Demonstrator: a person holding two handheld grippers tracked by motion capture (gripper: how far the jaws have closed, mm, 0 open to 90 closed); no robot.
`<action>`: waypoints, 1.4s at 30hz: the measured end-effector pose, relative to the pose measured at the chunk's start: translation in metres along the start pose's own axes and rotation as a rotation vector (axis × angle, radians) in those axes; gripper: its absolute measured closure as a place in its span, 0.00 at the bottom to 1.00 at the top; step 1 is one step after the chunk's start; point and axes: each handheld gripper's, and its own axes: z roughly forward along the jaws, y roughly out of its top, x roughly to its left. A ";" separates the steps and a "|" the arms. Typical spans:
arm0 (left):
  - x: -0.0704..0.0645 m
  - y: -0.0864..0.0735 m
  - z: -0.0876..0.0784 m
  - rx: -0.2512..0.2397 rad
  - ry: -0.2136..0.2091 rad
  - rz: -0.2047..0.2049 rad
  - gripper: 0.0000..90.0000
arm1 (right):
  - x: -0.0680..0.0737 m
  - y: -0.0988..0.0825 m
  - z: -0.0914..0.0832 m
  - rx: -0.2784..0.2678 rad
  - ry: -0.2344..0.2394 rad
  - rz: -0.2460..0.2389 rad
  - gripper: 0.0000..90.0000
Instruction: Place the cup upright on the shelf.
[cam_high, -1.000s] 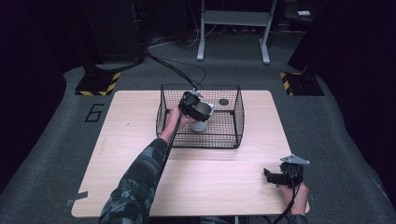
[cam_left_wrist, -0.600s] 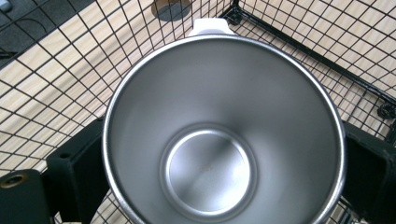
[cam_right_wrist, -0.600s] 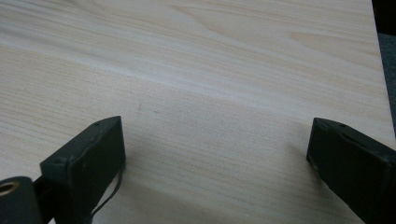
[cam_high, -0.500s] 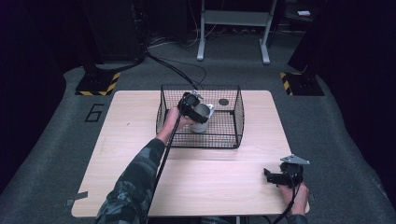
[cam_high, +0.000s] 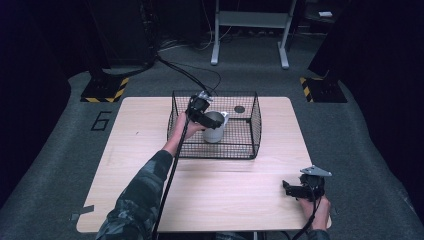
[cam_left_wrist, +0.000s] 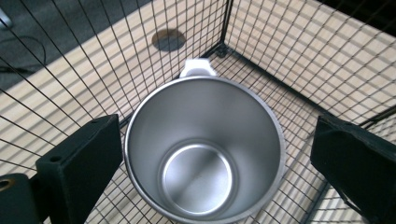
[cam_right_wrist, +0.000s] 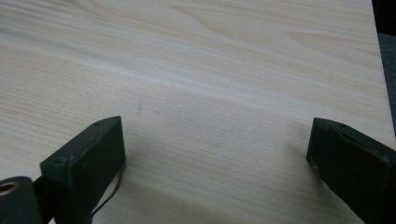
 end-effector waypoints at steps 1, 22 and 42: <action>-0.001 0.001 -0.004 -0.011 -0.003 -0.002 0.02 | 0.000 0.000 0.000 -0.001 -0.001 0.002 0.05; -0.030 -0.019 -0.099 -0.148 -0.002 0.029 0.01 | 0.000 0.000 0.000 -0.001 -0.004 0.004 0.04; -0.040 -0.128 -0.168 -0.143 0.113 0.005 0.00 | 0.000 0.000 0.000 0.000 -0.005 0.005 0.05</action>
